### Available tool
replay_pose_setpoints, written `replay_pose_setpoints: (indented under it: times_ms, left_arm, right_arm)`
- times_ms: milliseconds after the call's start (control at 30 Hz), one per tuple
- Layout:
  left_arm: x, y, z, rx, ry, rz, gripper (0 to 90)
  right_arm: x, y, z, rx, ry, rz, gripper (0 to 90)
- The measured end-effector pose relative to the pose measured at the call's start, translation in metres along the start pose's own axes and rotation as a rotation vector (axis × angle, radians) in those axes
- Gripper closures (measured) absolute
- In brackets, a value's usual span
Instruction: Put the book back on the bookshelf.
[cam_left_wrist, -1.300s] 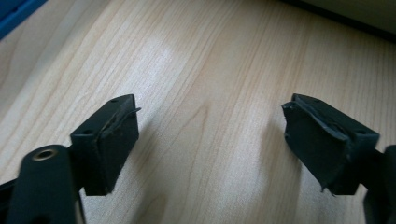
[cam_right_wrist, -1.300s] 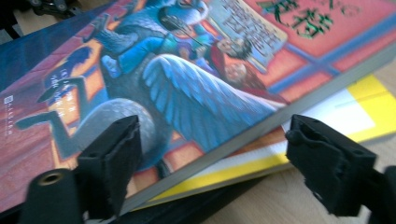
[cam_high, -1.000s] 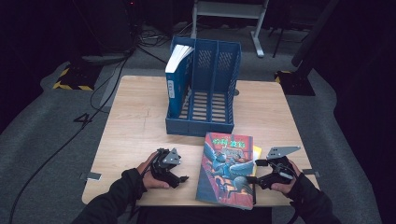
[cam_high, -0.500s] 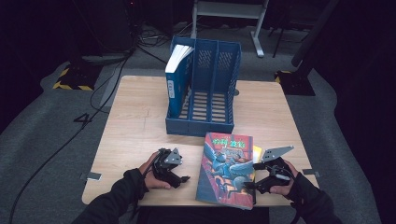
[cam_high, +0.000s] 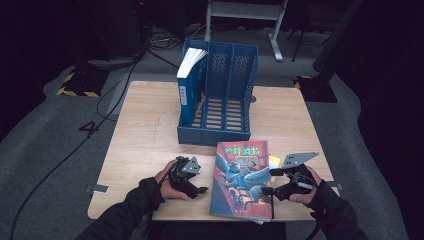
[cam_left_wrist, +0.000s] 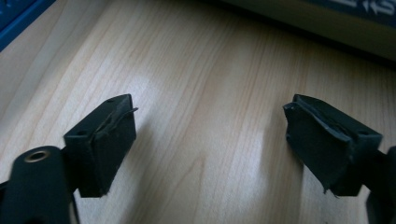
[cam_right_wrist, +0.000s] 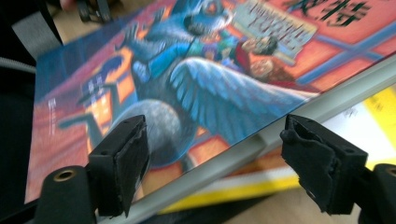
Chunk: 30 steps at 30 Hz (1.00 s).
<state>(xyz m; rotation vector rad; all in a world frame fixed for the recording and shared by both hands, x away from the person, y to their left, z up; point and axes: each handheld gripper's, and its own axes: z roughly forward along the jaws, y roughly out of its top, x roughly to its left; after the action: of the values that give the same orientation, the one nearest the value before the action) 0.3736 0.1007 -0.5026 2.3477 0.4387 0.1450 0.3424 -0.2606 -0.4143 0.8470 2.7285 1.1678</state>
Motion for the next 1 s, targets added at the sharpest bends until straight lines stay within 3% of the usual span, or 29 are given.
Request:
replay_pose_setpoints:
  times_ms: [100,233,267,433,600,767,1000]
  left_arm:
    - [0.005,0.004,0.002,-0.01,-0.009,-0.014,23.3]
    - [0.014,0.016,0.002,-0.064,-0.014,-0.039,24.8]
    - [0.015,0.019,0.003,-0.069,-0.005,-0.033,25.6]
    - [0.02,0.03,0.009,-0.081,0.021,-0.032,26.4]
    - [0.025,0.035,0.016,-0.072,0.045,-0.026,27.0]
    - [0.03,0.038,0.018,-0.076,0.058,-0.029,30.0]
    - [0.033,0.04,0.02,-0.094,0.022,-0.036,45.9]
  right_arm:
    - [-0.003,0.004,0.004,-0.008,0.02,-0.003,25.0]
    - [-0.008,0.01,0.013,-0.006,0.025,0.002,25.6]
    - [-0.01,0.012,0.016,-0.025,0.027,0.007,31.5]
    - [-0.012,0.016,0.028,-0.028,0.044,0.007,39.2]
    - [-0.018,0.015,0.036,-0.067,0.111,0.04,57.5]
    - [-0.02,0.013,0.04,-0.096,0.149,0.04,63.8]
    - [-0.018,0.011,0.04,-0.14,0.146,0.015,67.1]
